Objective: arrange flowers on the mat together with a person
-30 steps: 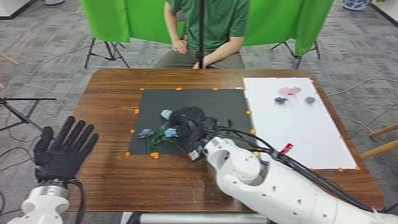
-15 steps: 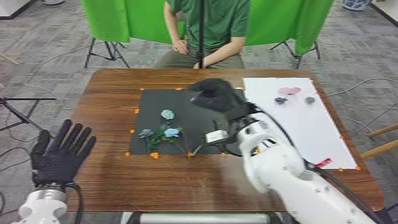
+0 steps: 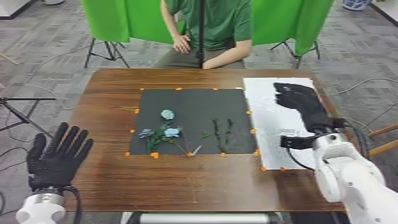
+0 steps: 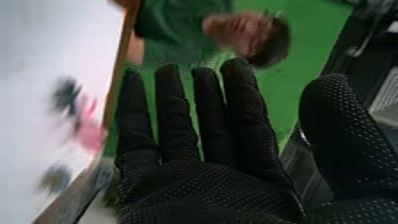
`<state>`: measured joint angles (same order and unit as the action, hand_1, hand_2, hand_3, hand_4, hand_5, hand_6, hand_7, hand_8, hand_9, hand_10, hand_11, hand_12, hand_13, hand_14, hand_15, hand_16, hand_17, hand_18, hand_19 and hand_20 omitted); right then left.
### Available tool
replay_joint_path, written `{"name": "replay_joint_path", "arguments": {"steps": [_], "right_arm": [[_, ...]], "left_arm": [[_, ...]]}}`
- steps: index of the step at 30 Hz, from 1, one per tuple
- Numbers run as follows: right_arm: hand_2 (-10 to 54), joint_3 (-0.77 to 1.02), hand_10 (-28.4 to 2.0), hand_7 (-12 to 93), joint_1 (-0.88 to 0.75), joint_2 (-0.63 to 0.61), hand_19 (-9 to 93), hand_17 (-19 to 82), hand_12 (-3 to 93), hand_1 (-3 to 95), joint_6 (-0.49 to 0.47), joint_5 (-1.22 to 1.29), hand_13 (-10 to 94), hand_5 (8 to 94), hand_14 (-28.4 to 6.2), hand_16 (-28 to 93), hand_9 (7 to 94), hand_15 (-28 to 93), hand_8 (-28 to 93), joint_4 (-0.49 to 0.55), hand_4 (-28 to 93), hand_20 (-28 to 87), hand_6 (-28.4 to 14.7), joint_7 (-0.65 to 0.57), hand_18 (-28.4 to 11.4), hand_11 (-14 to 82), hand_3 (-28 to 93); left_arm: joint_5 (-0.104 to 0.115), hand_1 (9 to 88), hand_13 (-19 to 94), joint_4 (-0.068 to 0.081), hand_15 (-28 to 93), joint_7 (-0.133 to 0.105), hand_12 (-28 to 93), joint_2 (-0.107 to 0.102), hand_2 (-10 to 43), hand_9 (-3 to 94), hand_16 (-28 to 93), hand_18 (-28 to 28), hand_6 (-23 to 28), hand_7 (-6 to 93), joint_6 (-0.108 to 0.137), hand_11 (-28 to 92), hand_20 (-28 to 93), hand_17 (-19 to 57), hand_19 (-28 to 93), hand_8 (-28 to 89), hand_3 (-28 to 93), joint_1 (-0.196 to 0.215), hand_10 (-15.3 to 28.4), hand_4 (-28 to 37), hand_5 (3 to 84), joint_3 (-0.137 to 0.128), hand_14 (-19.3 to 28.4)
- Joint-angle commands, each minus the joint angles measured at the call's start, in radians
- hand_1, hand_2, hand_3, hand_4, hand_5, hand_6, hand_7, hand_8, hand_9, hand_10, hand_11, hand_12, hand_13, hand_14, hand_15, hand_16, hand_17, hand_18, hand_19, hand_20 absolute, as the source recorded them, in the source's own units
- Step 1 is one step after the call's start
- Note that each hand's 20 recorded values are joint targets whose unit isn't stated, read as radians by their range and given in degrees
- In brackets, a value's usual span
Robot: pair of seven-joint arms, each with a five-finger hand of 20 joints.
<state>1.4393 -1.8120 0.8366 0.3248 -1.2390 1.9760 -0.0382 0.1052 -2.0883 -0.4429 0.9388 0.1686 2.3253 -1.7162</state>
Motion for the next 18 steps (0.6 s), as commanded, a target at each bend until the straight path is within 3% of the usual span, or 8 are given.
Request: {"name": "replay_joint_path", "arguments": {"steps": [1, 18], "right_arm": [[10.9, 0.08, -10.2, 14, -0.131, 0.002, 26, 20, 11.1, 26.9, 0.094, 0.029, 39, 51.6, -13.1, 21, 45.8, 12, -11, 0.034, -23, 25, -2.0, 0.03, -15.8, 5.5, 71], [10.4, 0.127, -10.0, 14, -0.197, 0.023, 22, 19, 11.0, 27.2, 0.104, 0.064, 38, 51.9, -12.8, 21, 45.9, 11, -12, 0.049, -23, 25, -1.9, 0.073, -15.4, 5.6, 72]], "left_arm": [[0.01, 25.7, 29, -0.007, 26, 0.001, 5, 0.006, 14.5, 38.1, -8, 11.2, 5.8, 7.0, 0.012, 14, 11, -2.6, 25, -9, 67, 0.016, 12.4, -28.3, 42.4, 0.002, 13.0], [0.025, 25.6, 29, -0.001, 26, 0.004, 5, 0.001, 14.5, 38.4, -8, 11.3, 5.9, 7.2, 0.016, 14, 11, -2.7, 26, -9, 68, 0.007, 12.5, -28.3, 42.5, 0.002, 13.1]]}}
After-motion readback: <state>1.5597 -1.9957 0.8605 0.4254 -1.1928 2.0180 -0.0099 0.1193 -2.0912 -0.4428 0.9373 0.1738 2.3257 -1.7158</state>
